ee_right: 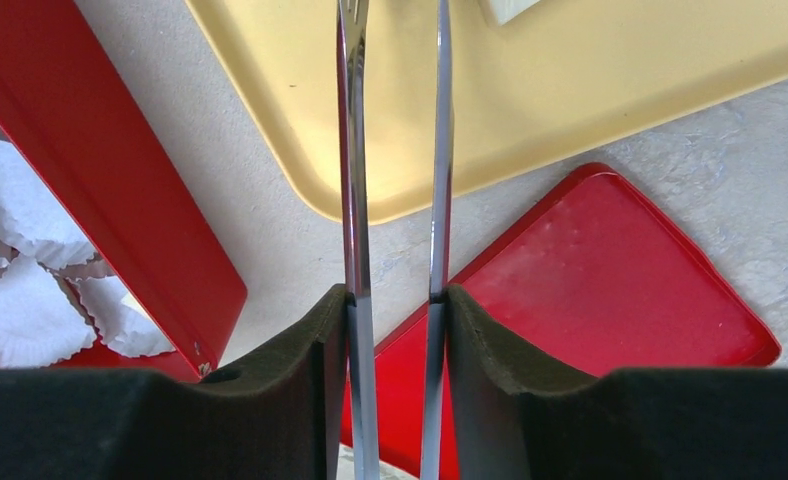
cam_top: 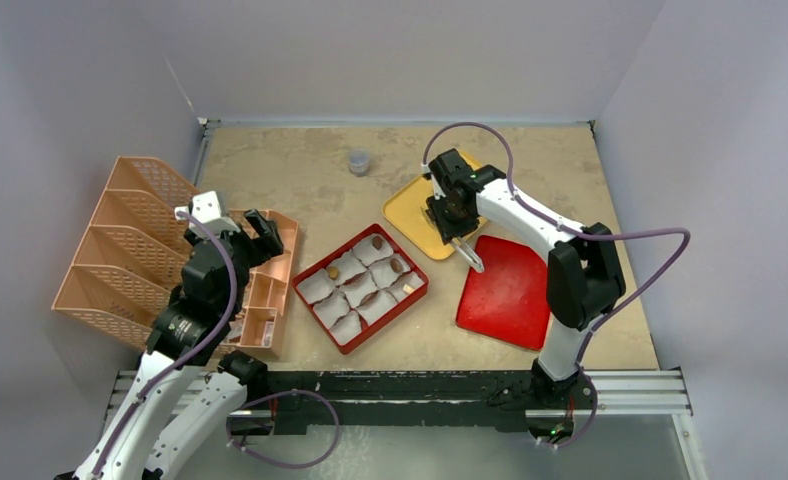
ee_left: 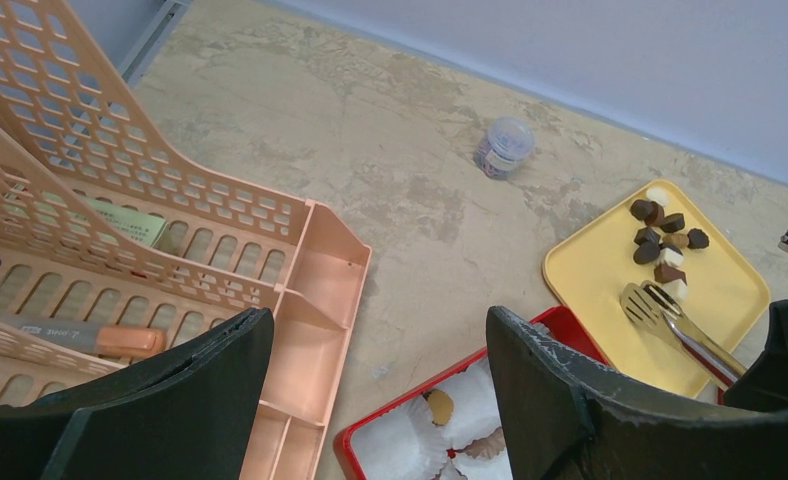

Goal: Pack the chocolate

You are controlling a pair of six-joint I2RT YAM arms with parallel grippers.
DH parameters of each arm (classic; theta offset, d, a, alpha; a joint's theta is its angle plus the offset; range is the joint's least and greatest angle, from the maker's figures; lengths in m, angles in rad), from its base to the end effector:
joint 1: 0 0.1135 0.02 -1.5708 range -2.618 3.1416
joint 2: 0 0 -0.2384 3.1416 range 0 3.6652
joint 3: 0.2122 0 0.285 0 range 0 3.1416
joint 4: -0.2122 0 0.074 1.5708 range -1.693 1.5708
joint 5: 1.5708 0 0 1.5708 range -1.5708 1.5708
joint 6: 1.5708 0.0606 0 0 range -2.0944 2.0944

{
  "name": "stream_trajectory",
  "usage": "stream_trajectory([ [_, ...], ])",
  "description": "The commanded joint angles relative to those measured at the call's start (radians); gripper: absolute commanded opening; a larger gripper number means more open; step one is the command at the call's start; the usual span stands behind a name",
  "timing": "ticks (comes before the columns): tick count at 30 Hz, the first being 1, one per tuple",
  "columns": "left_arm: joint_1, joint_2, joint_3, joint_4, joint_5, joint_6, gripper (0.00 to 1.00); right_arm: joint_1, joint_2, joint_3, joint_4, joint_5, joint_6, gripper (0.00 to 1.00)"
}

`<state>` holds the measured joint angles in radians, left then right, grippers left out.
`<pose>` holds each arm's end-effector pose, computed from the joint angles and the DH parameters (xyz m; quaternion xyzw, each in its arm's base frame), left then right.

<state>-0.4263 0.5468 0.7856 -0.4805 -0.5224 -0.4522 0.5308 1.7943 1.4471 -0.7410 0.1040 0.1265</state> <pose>0.1907 -0.0534 0.3314 -0.1691 0.7584 -0.0694 0.6257 0.3633 0.2060 0.1887 -0.1825 0.9525 0.0293 0.2422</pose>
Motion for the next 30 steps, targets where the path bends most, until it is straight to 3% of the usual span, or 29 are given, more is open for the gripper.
stream_trajectory([
  [1, 0.004, 0.003, 0.009, 0.025, 0.006, 0.005, 0.77, -0.003, -0.011, 0.014, 0.017, -0.009, -0.018, 0.36],
  [11, 0.004, 0.004, 0.007, 0.028, 0.005, 0.004, 0.77, -0.003, -0.050, -0.009, 0.012, -0.005, -0.019, 0.28],
  [30, 0.004, 0.018, 0.010, 0.032, 0.005, 0.004, 0.77, 0.034, -0.247, 0.001, -0.035, -0.030, -0.015, 0.23],
])
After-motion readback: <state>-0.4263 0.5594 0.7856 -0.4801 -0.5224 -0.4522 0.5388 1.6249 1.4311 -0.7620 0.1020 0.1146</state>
